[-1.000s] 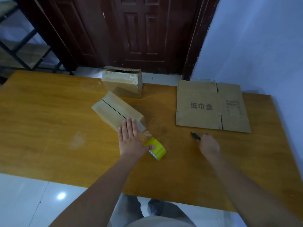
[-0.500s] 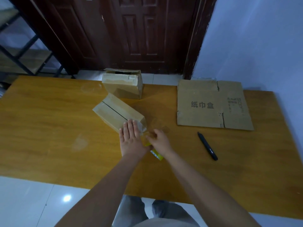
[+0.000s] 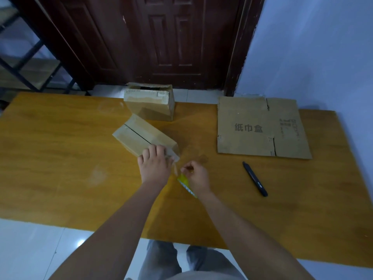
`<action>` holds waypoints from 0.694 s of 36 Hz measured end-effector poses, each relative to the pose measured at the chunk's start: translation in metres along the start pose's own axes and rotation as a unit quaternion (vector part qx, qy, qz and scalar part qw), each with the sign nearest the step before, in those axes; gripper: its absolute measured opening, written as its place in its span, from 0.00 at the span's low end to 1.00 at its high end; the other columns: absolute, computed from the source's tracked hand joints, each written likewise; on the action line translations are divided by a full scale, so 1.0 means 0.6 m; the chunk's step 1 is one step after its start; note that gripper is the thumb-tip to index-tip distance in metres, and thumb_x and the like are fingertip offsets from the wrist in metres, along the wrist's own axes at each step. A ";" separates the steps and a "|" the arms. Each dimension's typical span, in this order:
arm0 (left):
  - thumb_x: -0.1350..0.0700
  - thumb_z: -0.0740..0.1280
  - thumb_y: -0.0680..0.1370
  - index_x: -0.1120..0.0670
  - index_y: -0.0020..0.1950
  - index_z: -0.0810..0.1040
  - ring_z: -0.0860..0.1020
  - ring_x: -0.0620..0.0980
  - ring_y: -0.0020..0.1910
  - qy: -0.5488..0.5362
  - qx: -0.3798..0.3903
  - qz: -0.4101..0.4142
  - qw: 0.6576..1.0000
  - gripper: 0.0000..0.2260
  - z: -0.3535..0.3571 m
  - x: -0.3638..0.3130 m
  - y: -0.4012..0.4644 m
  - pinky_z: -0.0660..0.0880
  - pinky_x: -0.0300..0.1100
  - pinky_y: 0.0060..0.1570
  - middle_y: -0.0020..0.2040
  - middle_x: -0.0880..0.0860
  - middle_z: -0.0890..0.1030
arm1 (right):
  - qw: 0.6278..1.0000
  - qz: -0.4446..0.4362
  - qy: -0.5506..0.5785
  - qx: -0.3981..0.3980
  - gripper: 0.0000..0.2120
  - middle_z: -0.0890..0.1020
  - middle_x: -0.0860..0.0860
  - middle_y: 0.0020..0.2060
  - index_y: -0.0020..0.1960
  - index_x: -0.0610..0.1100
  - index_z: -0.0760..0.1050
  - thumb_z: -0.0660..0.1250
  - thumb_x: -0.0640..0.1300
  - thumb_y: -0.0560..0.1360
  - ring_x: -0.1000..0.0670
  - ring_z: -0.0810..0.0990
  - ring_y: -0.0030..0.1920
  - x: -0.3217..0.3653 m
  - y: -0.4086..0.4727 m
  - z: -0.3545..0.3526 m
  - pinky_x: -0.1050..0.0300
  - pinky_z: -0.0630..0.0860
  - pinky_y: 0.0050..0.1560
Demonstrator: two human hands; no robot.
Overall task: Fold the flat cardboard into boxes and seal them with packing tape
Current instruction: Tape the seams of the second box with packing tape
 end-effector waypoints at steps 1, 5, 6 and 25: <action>0.46 0.73 0.70 0.59 0.46 0.74 0.74 0.59 0.41 0.016 -0.002 -0.003 1.000 0.18 0.002 -0.001 0.002 0.71 0.50 0.39 0.43 0.57 0.75 | 1.000 -0.004 0.002 -0.001 0.07 0.82 0.45 0.46 0.48 0.40 0.78 0.67 0.45 0.75 0.46 0.79 0.48 0.000 -0.002 0.001 0.54 0.72 0.47; 0.45 0.73 0.69 0.59 0.46 0.72 0.73 0.58 0.39 0.046 -0.028 0.005 0.999 0.20 0.012 0.002 0.002 0.71 0.49 0.38 0.42 0.58 0.74 | 1.000 -0.026 0.000 -0.012 0.12 0.81 0.44 0.45 0.47 0.39 0.77 0.66 0.49 0.75 0.47 0.78 0.47 0.005 -0.011 0.004 0.59 0.66 0.41; 0.45 0.74 0.69 0.59 0.46 0.71 0.72 0.58 0.40 0.049 -0.036 0.007 0.998 0.20 0.014 0.004 0.002 0.71 0.50 0.39 0.43 0.58 0.74 | 0.999 -0.033 0.002 -0.016 0.14 0.81 0.44 0.44 0.47 0.39 0.77 0.64 0.51 0.74 0.47 0.78 0.47 0.008 -0.013 0.005 0.59 0.65 0.41; 0.44 0.79 0.61 0.59 0.53 0.67 0.73 0.58 0.43 0.093 0.054 0.060 0.992 0.32 0.009 0.012 0.024 0.73 0.48 0.40 0.49 0.59 0.74 | 0.996 -0.081 -0.037 -0.006 0.07 0.72 0.52 0.40 0.43 0.40 0.72 0.62 0.41 0.78 0.52 0.70 0.45 0.000 -0.044 -0.002 0.72 0.63 0.40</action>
Point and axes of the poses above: each hand's wrist, its own y-axis towards the middle knuckle, its own z-axis out of the palm, x = y × z, the point moved 4 cm from there along y, towards the middle knuckle
